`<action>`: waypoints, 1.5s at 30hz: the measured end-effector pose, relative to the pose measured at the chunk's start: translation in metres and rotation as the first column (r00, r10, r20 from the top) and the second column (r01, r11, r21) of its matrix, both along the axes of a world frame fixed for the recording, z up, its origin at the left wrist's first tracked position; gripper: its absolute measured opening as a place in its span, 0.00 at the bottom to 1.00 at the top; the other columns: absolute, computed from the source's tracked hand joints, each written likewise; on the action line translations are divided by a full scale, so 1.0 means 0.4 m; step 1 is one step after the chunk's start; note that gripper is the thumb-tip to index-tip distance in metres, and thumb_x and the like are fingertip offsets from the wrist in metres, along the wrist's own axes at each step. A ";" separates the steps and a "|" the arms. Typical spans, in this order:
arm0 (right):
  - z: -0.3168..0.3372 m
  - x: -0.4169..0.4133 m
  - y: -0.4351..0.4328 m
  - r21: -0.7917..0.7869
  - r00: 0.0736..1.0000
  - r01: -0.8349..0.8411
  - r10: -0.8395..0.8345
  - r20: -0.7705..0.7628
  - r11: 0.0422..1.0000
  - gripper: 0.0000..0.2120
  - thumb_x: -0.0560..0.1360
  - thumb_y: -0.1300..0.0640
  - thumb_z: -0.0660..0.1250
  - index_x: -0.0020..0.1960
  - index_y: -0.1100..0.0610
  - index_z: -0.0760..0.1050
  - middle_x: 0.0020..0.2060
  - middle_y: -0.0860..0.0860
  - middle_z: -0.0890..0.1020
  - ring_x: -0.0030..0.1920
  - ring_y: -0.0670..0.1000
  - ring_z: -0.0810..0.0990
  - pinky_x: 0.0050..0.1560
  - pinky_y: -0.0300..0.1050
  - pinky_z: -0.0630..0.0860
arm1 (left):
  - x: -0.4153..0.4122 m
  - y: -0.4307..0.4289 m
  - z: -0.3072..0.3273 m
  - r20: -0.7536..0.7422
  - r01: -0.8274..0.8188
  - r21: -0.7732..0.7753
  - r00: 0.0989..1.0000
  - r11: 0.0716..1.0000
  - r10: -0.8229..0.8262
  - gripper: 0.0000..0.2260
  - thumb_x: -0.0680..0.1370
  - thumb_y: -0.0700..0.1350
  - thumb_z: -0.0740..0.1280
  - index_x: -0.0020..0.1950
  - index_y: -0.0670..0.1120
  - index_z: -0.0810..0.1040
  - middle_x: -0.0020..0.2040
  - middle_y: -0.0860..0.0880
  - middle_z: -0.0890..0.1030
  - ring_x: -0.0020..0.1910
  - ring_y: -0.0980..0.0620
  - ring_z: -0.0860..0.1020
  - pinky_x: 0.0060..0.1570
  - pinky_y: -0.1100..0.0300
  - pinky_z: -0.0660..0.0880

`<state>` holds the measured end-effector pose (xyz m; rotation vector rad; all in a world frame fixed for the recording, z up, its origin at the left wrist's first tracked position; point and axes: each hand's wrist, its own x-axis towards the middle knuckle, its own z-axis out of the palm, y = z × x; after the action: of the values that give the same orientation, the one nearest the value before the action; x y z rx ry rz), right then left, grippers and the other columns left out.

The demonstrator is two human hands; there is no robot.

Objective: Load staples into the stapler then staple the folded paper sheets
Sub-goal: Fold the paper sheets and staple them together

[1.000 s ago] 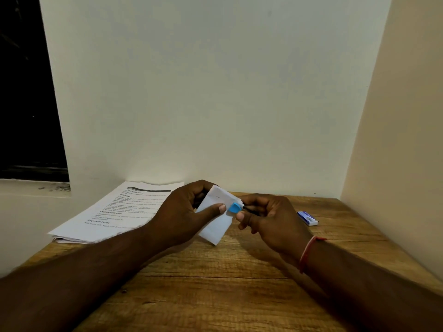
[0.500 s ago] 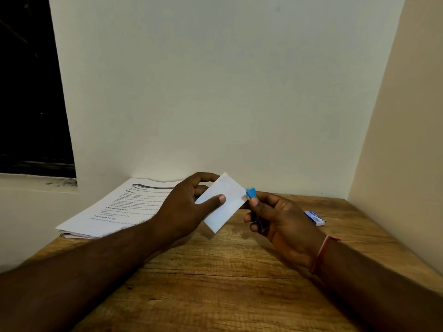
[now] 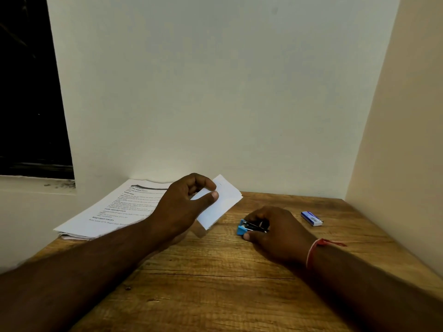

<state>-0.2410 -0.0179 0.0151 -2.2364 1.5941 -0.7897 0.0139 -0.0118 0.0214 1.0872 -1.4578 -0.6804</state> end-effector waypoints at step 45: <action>0.018 0.049 0.059 -0.391 0.914 -0.125 0.259 0.313 0.912 0.06 0.81 0.55 0.75 0.55 0.47 0.90 0.43 0.40 0.89 0.47 0.42 0.88 0.45 0.38 0.85 | -0.103 0.079 0.018 0.043 0.045 -0.051 0.998 0.998 -0.043 0.13 0.78 0.52 0.79 0.49 0.43 0.85 0.55 0.52 0.91 0.56 0.61 0.89 0.57 0.62 0.82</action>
<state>-0.2214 0.0059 0.0221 -2.2649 1.1005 -1.4359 -0.0274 0.0199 0.0285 1.0371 -1.5313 -0.6501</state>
